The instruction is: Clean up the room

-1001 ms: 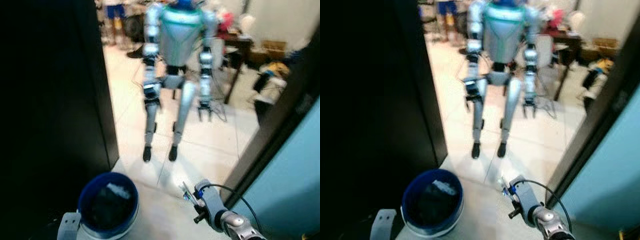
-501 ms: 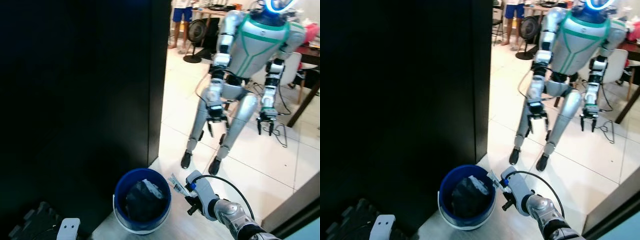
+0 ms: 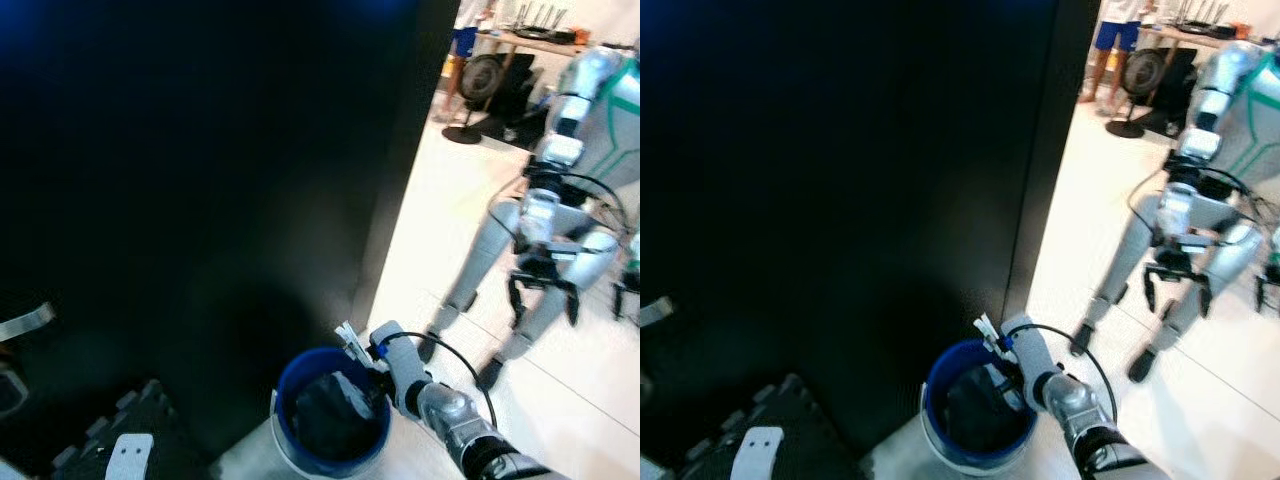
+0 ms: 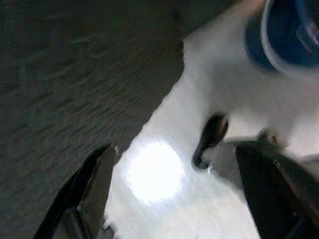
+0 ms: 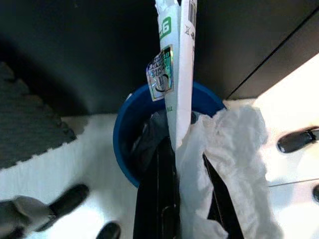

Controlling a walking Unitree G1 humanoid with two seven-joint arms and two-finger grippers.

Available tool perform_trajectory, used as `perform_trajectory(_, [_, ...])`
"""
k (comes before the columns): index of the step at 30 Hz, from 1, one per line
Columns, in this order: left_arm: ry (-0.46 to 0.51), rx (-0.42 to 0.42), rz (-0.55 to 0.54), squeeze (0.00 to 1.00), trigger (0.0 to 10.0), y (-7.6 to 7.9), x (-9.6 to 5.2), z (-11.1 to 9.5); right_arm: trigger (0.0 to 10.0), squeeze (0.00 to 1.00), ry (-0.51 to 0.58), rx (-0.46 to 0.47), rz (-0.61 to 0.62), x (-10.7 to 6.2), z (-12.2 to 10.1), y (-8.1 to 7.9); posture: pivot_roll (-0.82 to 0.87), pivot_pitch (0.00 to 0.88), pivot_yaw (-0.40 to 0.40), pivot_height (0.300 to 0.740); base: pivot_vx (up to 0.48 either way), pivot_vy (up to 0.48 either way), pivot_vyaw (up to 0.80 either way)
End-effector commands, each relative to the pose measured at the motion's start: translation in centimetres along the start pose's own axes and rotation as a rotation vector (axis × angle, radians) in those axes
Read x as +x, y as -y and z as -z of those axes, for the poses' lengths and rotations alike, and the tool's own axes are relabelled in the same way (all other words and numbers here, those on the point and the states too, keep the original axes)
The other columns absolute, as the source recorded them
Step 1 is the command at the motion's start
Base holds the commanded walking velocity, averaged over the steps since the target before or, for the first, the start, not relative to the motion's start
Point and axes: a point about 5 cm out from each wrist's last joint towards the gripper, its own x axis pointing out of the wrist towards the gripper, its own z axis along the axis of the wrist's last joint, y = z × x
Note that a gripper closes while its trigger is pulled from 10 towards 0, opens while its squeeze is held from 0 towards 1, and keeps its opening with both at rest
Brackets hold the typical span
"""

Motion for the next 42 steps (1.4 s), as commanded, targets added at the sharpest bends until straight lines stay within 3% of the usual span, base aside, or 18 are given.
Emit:
perform_trajectory(1, [-0.048, -0.001, 0.003, 0.0, 10.0, 0.1, -0.2, 1.2, 10.0, 0.0, -0.019, 0.046, 0.022, -0.1, 0.7, -0.1, 0.09, 0.027, -0.067, 0.74, 0.0, 0.0, 0.0])
perform_trajectory(6, [-0.049, -0.001, 0.005, 0.0, 10.0, 0.2, -0.2, 1.3, 10.0, 0.0, -0.045, 0.054, 0.04, -0.2, 1.2, -0.1, 0.09, 0.024, -0.07, 0.74, 0.0, 0.0, 0.0])
perform_trajectory(9, [-0.048, -0.003, 0.012, 0.0, 10.0, 0.3, -0.2, 1.3, 10.0, 0.0, -0.117, 0.099, 0.144, -0.5, 2.4, 0.5, 0.09, 0.026, -0.067, 0.74, 0.0, 0.0, 0.0])
perform_trajectory(11, [-0.048, -0.003, 0.012, 0.0, 10.0, 0.3, -0.2, 1.3, 10.0, 0.0, -0.117, 0.099, 0.144, -0.5, 2.4, 0.5, 0.09, 0.026, -0.067, 0.74, 0.0, 0.0, 0.0])
perform_trajectory(13, [-0.047, -0.005, 0.015, 0.0, 10.0, 0.3, -0.2, 1.3, 10.0, 0.0, -0.153, 0.134, 0.199, -0.8, 3.0, 1.0, 0.09, 0.026, -0.067, 0.74, 0.0, 0.0, 0.0])
perform_trajectory(14, [-0.046, -0.009, 0.018, 0.0, 10.0, 0.4, -0.2, 1.4, 10.0, 0.0, -0.186, 0.219, 0.287, -1.3, 3.8, 1.8, 0.09, 0.026, -0.068, 0.74, 0.0, 0.0, 0.0])
perform_trajectory(16, [-0.046, -0.009, 0.018, 0.0, 10.0, 0.4, -0.2, 1.4, 10.0, 0.0, -0.186, 0.219, 0.287, -1.3, 3.8, 1.8, 0.09, 0.026, -0.068, 0.74, 0.0, 0.0, 0.0])
perform_trajectory(17, [-0.045, -0.013, 0.021, 0.0, 10.0, 0.4, -0.2, 1.4, 10.0, 0.0, -0.208, 0.31, 0.356, -1.8, 4.5, 2.6, 0.08, 0.026, -0.068, 0.74, 0.0, 0.0, 0.0])
perform_trajectory(18, [-0.045, -0.013, 0.021, 0.0, 10.0, 0.4, -0.2, 1.4, 10.0, 0.0, -0.208, 0.31, 0.356, -1.8, 4.5, 2.6, 0.08, 0.026, -0.068, 0.74, 0.0, 0.0, 0.0])
perform_trajectory(19, [-0.046, -0.016, 0.024, 0.0, 10.0, 0.4, -0.2, 1.4, 10.0, 0.0, -0.209, 0.373, 0.393, -2.2, 4.8, 3.1, 0.08, 0.029, -0.068, 0.74, 0.0, 0.0, 0.0])
perform_trajectory(24, [-0.047, -0.018, 0.029, 0.0, 10.0, 0.5, -0.2, 1.5, 10.0, 0.0, -0.2, 0.426, 0.454, -2.7, 5.1, 4.0, 0.07, 0.031, -0.071, 0.74, 0.0, 0.0, 0.0])
perform_trajectory(26, [-0.047, -0.02, 0.032, 0.0, 10.0, 0.6, -0.2, 1.5, 10.0, 0.0, -0.143, 0.459, 0.49, -2.9, 4.6, 4.7, 0.07, 0.031, -0.071, 0.74, 0.0, 0.0, 0.0])
perform_trajectory(36, [-0.047, -0.014, 0.037, 0.0, 10.0, 0.5, -0.2, 1.4, 10.0, 0.0, -0.106, 0.49, 0.473, -2.3, 3.9, 4.1, 0.08, 0.031, -0.069, 0.74, 0.0, 0.0, 0.0])
perform_trajectory(38, [-0.047, -0.01, 0.037, 0.0, 10.0, 0.5, -0.2, 1.4, 10.0, 0.0, 0.007, 0.602, 0.428, -1.8, 2.7, 3.9, 0.08, 0.027, -0.069, 0.74, 0.0, 0.0, 0.0])
perform_trajectory(41, [-0.047, -0.01, 0.037, 0.0, 10.0, 0.5, -0.2, 1.4, 10.0, 0.0, 0.007, 0.602, 0.428, -1.8, 2.7, 3.9, 0.08, 0.027, -0.069, 0.74, 0.0, 0.0, 0.0])
perform_trajectory(42, [-0.047, -0.01, 0.036, 0.0, 10.0, 0.5, -0.2, 1.5, 10.0, 0.0, -0.045, 0.489, 0.38, -1.5, 2.7, 3.2, 0.08, 0.027, -0.069, 0.74, 0.0, 0.0, 0.0])
